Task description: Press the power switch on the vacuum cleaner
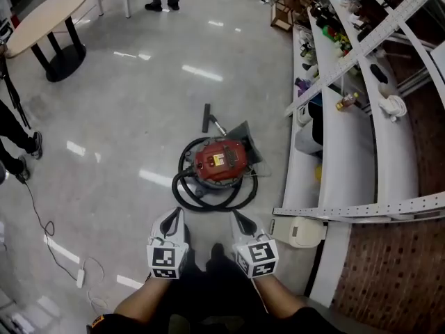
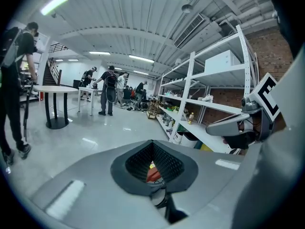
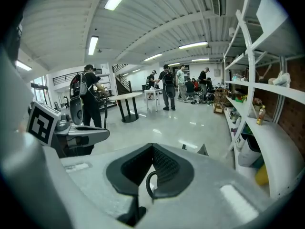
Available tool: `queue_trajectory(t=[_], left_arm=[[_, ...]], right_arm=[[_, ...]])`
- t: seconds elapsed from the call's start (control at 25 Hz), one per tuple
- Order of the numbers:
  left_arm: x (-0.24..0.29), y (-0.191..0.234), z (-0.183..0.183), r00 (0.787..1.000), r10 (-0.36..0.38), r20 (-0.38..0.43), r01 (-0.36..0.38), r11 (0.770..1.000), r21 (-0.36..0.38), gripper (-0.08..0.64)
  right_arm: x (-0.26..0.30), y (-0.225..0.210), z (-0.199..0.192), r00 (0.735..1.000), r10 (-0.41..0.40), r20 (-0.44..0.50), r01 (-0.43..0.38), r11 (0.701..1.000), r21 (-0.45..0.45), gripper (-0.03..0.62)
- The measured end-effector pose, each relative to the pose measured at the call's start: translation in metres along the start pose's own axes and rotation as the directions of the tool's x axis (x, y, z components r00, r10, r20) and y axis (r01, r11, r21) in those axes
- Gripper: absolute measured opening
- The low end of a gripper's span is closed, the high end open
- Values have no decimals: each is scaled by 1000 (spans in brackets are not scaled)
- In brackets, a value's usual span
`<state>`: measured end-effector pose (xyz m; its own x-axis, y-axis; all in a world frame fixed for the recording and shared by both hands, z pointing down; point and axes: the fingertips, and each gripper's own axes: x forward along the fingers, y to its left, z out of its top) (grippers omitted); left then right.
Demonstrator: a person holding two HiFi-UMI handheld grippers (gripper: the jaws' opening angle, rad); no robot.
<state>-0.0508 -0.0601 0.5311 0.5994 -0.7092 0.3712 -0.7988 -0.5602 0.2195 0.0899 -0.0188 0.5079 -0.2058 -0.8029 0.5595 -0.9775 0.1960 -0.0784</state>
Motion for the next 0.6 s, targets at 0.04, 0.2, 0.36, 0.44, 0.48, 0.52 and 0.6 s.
queue_trajectory(t=[0.04, 0.2, 0.36, 0.44, 0.48, 0.52, 0.6], left_arm=[[3, 3, -4, 1000, 5, -12, -5, 1000, -4, 15], [25, 13, -21, 998, 22, -52, -21, 1000, 4, 15], [53, 20, -33, 996, 47, -70, -47, 999, 0, 15], [69, 22, -39, 995, 62, -80, -62, 998, -2, 15], [77, 22, -43, 994, 70, -87, -70, 998, -1, 15], [86, 23, -46, 993, 79, -93, -79, 997, -3, 15], [105, 26, -51, 990, 96, -104, -98, 995, -13, 15]], right_arm=[[5, -1, -2, 1000, 2, -11, -2, 1000, 4, -8], [34, -11, -10, 999, 10, -38, -9, 1000, 16, -8], [64, -28, -22, 997, 24, -69, -22, 999, 27, -8], [79, -37, -30, 996, 38, -85, -36, 999, 31, -8], [87, -41, -34, 995, 47, -94, -44, 998, 33, -8], [96, -46, -37, 993, 55, -103, -51, 998, 34, -8], [115, -58, -44, 990, 67, -123, -63, 997, 34, -8]])
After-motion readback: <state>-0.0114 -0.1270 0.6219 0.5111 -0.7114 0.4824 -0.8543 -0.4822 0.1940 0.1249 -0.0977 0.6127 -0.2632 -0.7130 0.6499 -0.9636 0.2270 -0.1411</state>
